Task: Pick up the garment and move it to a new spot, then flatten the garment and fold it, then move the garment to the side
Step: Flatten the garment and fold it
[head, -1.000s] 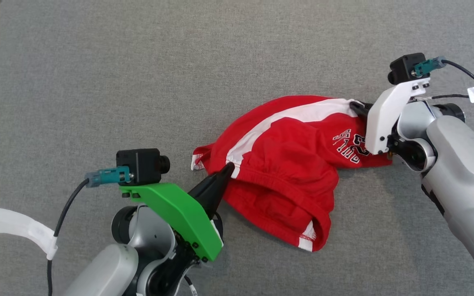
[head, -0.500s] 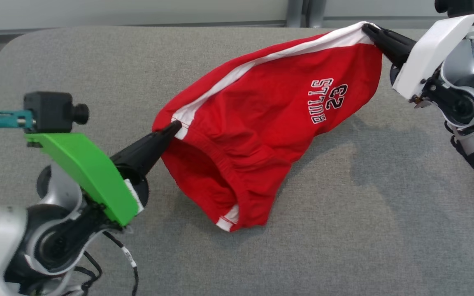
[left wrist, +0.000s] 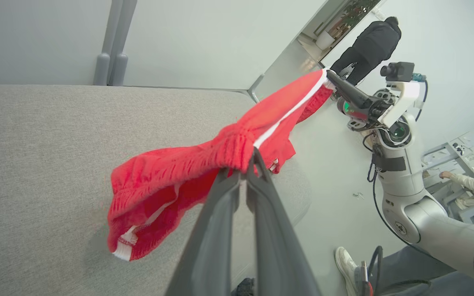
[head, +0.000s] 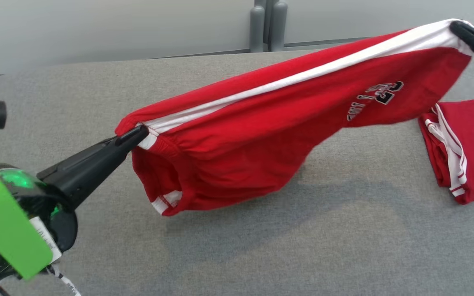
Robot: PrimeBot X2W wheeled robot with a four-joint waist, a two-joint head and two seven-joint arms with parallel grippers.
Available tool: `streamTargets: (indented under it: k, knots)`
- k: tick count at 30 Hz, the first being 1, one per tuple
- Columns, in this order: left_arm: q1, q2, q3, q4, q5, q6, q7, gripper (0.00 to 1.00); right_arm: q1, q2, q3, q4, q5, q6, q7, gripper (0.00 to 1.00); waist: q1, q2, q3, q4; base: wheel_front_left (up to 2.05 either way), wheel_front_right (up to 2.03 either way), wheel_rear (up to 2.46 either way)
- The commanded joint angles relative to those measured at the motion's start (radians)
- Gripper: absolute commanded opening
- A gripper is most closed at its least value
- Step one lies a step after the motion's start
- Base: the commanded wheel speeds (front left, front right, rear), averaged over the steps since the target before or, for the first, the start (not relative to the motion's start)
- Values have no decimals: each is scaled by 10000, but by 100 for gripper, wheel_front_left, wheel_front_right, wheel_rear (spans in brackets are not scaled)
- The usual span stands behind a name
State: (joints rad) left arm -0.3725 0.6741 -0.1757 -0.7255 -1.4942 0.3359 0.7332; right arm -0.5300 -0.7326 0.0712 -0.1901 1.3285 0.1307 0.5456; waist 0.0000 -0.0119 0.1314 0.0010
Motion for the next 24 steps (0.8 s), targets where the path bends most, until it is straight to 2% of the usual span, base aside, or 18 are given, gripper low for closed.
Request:
streamTargets:
  k: [1,7,10,13,16,20,24]
  knots:
    - [134,92,186,-99,-65,64,14,0,262,-52,-236,-201,108,1,28,0,0,119,-33,-255,0,0,0]
    - [-326,494,1008,-776,-814,358,491,0,1520,100,-2089,-1902,593,-3,95,0,0,119,552,-602,0,0,0]
    - [-1193,845,933,-512,-1019,404,1027,0,1367,337,-2542,-2051,388,-7,211,0,0,119,1146,-595,0,0,0]
    - [-2519,1071,530,418,-641,308,1391,0,621,686,-2512,-1736,-116,-9,348,0,0,119,1889,-503,0,0,0]
    - [-4258,950,-211,1801,193,149,1478,0,-790,1302,-2260,-1007,-1043,-10,358,0,0,119,2821,-370,0,0,0]
    - [-6941,452,-1551,4114,1842,-98,1428,0,-3788,2675,-1810,535,-2911,-12,155,0,0,119,4084,-225,0,0,0]
    - [-9711,-601,-2561,6360,3583,-595,730,0,-7309,4465,-1707,2380,-5267,-9,-569,0,0,119,5291,-153,0,0,0]
